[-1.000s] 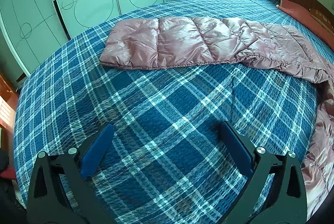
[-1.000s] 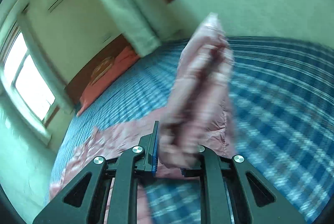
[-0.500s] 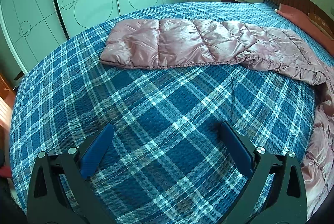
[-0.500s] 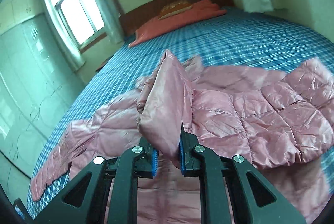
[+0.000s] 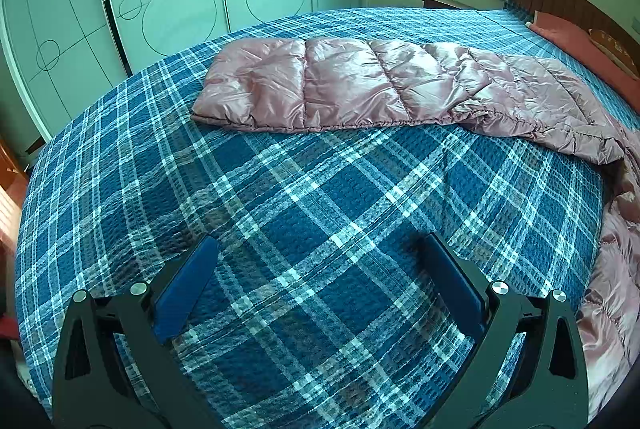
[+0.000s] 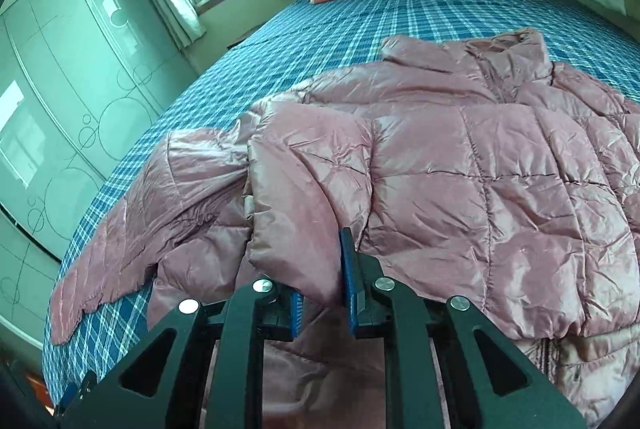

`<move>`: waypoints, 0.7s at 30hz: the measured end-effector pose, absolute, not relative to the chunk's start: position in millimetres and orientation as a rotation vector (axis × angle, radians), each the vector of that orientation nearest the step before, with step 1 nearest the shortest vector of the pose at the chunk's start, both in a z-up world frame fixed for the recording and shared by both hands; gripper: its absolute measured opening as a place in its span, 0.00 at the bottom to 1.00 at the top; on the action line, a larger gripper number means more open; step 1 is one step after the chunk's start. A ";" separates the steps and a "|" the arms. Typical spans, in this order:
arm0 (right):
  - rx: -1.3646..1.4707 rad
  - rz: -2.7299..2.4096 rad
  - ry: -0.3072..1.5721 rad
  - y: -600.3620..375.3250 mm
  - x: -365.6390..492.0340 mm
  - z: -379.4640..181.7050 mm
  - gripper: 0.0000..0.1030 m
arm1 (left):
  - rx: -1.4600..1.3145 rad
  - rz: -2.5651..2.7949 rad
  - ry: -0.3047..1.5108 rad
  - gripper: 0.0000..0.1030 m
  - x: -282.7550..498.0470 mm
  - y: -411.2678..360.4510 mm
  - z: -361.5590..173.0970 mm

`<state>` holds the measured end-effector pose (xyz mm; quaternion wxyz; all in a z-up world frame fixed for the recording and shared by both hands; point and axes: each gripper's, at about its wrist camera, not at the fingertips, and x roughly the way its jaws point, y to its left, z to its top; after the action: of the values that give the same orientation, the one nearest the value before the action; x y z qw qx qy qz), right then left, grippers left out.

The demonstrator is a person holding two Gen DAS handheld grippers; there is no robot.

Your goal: Fold large clothes

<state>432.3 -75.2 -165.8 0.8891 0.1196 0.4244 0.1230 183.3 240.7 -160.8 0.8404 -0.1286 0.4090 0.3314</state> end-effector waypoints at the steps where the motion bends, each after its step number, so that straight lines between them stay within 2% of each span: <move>1: 0.246 0.271 0.890 -74.7 429.4 -164.8 0.28 | -0.272 0.700 0.864 0.98 182.9 240.7 -161.0; 3: 0.258 0.309 0.881 -79.8 417.1 -156.2 0.57 | -0.272 0.700 0.864 0.98 182.4 240.9 -161.6; 4: 0.262 0.322 0.855 -86.1 406.8 -147.6 0.60 | -0.273 0.700 0.864 0.98 183.8 241.0 -162.5; 8: 0.265 0.299 0.752 -133.6 369.4 -111.6 0.60 | -0.272 0.701 0.863 0.98 183.4 241.0 -163.8; 11: 0.285 0.141 0.696 -206.9 350.9 -96.1 0.60 | -0.273 0.700 0.861 0.98 180.3 241.3 -163.2; 12: 0.282 0.080 0.691 -227.7 349.5 -95.5 0.57 | -0.273 0.700 0.861 0.98 180.1 241.3 -163.6; 16: 0.293 -0.174 0.745 -309.4 348.6 -124.5 0.43 | -0.274 0.700 0.861 0.98 179.1 241.7 -164.3; 19: 0.298 -0.187 0.905 -329.2 360.1 -174.9 0.42 | -0.273 0.700 0.860 0.98 178.6 241.7 -164.9; 21: 0.265 -0.170 0.885 -325.6 358.6 -177.4 0.42 | -0.272 0.701 0.861 0.98 176.7 242.4 -165.0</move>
<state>358.6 -325.6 -177.4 0.8917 0.1277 0.4264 -0.0821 176.7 242.4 -165.0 0.8411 -0.1286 0.4074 0.3318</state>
